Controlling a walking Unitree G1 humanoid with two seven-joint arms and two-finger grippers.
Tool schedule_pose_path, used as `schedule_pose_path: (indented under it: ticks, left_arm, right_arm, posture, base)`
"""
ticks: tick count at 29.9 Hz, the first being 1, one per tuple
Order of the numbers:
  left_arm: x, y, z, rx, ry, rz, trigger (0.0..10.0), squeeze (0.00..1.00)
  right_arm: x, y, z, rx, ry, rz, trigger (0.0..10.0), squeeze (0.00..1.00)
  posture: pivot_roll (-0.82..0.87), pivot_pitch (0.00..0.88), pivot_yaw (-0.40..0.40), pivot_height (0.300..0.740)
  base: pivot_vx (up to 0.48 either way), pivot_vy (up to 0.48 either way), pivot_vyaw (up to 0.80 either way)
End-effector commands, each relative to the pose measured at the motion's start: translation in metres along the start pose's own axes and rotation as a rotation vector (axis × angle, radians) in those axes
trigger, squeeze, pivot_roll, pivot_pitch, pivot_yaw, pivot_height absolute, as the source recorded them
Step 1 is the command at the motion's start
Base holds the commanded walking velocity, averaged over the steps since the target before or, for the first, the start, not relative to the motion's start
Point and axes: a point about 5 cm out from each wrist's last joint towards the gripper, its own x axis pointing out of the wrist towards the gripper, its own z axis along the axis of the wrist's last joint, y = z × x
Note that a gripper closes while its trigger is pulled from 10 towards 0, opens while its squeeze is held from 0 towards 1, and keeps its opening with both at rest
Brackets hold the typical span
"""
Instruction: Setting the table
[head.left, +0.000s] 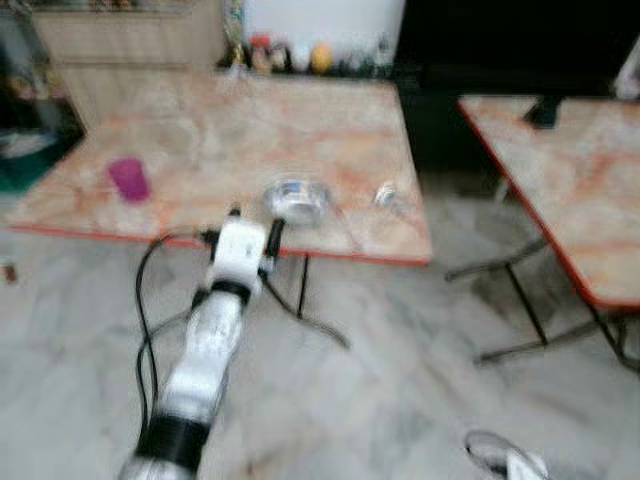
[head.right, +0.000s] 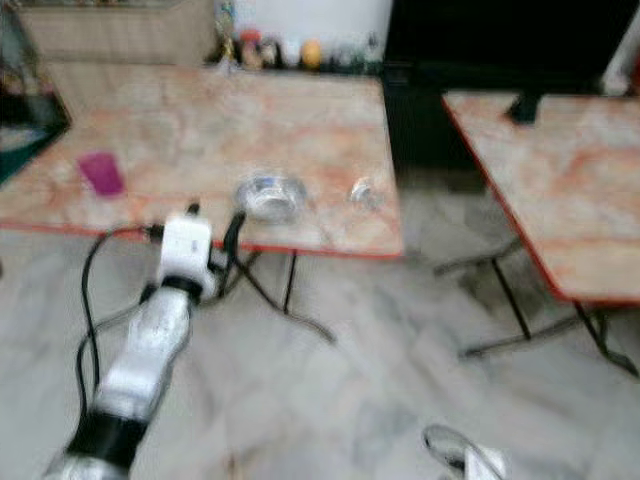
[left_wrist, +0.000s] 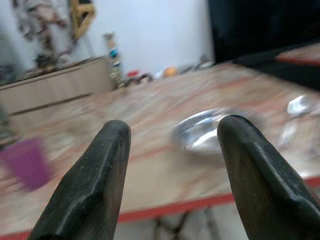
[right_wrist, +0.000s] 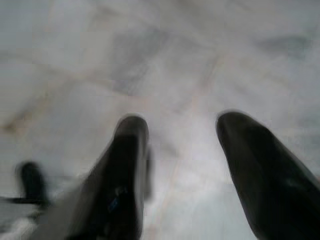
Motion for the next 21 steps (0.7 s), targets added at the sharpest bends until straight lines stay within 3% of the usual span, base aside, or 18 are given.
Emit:
schedule_pose_path:
  ticks: [1,6,11,21]
  left_arm:
    - [0.001,-0.009,0.003,-0.005,-0.011,-0.027,10.0,0.0]
    - [0.001,-0.013,0.0,-0.046,0.006,-0.058,10.0,0.0]
    - [-0.005,-0.023,-0.016,-0.28,0.138,-0.091,10.0,0.0]
    - [-0.005,-0.027,-0.012,-0.288,0.122,-0.138,10.0,0.0]
  right_arm:
    - [-0.001,-0.009,0.0,0.001,0.0,-0.023,10.0,0.0]
    - [-0.001,-0.009,-0.001,0.0,0.002,-0.023,10.0,0.0]
    - [-0.001,-0.008,-0.002,-0.002,0.004,-0.02,10.0,0.0]
    - [-0.002,-0.008,-0.003,-0.002,0.007,-0.019,10.0,0.0]
  posture:
    - [0.1,0.0,-0.047,0.74]
    - [0.11,0.0,-0.047,0.74]
    - [0.1,0.0,-0.042,0.74]
    - [0.11,0.0,-0.042,0.74]
  base:
    - [0.0,0.39,0.0]
    - [0.0,0.078,0.0]
    - [0.0,0.0,0.0]
    - [0.0,0.0,0.0]
